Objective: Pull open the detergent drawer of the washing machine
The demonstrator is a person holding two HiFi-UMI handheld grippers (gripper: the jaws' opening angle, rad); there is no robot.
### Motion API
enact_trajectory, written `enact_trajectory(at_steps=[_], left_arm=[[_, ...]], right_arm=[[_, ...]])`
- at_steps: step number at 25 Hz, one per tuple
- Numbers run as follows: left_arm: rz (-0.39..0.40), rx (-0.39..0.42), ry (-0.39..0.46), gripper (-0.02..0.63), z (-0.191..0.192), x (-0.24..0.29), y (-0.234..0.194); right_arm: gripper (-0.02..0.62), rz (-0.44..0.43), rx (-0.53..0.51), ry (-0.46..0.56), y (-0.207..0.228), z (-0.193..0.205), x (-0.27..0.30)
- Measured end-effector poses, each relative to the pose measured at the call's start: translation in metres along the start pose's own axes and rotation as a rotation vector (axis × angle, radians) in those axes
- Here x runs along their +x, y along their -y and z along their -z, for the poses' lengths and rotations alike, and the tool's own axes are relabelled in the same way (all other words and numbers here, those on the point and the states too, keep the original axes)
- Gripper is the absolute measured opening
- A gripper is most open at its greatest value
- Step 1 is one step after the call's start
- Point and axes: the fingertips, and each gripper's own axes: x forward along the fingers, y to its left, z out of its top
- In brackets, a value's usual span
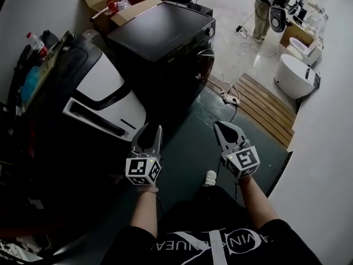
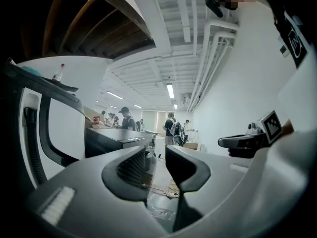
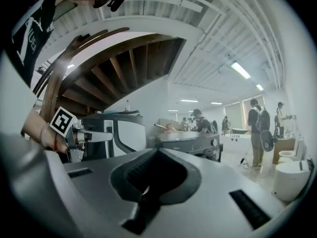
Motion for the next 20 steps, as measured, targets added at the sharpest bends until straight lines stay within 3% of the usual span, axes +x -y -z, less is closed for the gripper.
enact_trajectory(at_steps=[10,20], left_arm=[[-0.119,-0.011,0.008,0.123,0.006,0.075,0.004],[-0.163,-0.016,0.002,0.123,0.013,0.117,0.021]], right_arm=[[0.012,-0.132,-0.023,-0.01,0.074,0.006,0.047],[0.012,-0.191,-0.034,-0.003,0.119,0.009,0.063]])
